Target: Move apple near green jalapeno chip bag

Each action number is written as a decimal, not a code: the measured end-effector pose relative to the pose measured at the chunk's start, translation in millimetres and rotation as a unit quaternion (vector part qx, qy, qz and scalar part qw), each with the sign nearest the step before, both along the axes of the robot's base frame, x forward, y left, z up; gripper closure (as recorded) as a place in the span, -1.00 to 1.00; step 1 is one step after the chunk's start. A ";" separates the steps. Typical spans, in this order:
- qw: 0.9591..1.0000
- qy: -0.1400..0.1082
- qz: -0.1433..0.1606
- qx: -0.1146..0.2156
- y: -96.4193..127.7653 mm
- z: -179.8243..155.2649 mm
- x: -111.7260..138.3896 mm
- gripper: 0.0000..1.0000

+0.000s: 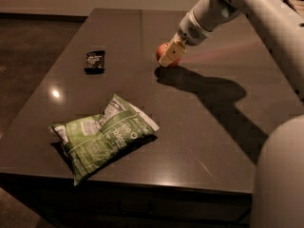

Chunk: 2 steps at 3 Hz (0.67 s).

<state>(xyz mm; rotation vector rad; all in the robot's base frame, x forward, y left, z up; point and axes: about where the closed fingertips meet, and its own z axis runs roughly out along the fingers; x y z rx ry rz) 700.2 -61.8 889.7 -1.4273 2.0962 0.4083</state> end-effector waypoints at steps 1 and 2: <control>0.998 0.009 0.055 -0.003 15.5 -0.2 -48.1 1.00; 0.993 0.017 0.120 -0.009 41.5 -5.9 -95.7 1.00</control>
Offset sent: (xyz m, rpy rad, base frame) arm -0.1569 0.0698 -0.0120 -0.0327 0.0518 0.4076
